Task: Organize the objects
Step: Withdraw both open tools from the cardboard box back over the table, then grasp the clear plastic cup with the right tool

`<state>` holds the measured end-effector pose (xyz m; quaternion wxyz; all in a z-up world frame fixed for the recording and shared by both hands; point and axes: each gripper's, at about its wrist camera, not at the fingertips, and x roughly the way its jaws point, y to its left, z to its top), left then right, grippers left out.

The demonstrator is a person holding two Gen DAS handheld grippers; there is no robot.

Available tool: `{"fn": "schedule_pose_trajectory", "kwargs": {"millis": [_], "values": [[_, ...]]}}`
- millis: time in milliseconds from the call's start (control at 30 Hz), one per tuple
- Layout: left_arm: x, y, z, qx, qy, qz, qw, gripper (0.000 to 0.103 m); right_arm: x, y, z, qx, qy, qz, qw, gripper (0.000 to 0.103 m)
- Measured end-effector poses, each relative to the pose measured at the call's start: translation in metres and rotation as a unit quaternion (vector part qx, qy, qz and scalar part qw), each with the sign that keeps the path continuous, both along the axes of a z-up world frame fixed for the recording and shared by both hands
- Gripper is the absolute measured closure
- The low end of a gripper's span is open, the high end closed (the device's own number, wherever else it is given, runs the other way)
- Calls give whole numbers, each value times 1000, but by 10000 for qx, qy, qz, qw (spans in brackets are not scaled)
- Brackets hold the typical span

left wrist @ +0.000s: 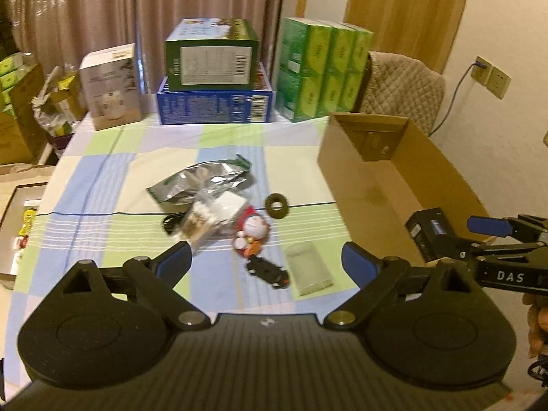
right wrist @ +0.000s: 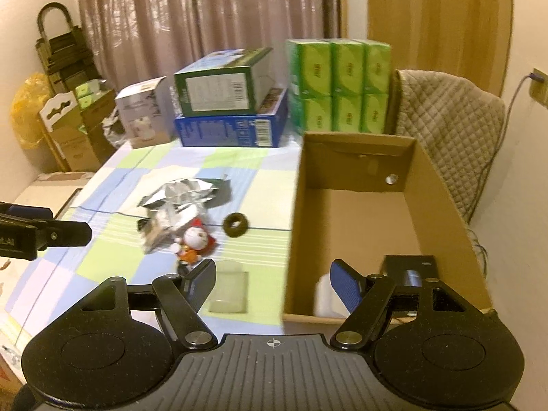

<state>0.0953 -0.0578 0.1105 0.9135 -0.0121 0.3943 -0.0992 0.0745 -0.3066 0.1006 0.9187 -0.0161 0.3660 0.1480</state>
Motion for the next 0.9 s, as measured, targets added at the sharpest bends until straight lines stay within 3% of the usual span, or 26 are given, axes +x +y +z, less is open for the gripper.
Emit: {"fn": "schedule_pose_trajectory", "kwargs": {"millis": [467, 900], "values": [[-8, 44, -23, 253, 17, 319, 9992, 9, -1, 46, -13, 8, -76, 422, 9991, 32], [5, 76, -72, 324, 242, 449, 9982, 9, 20, 92, -71, -177, 283, 785, 9964, 32]]}}
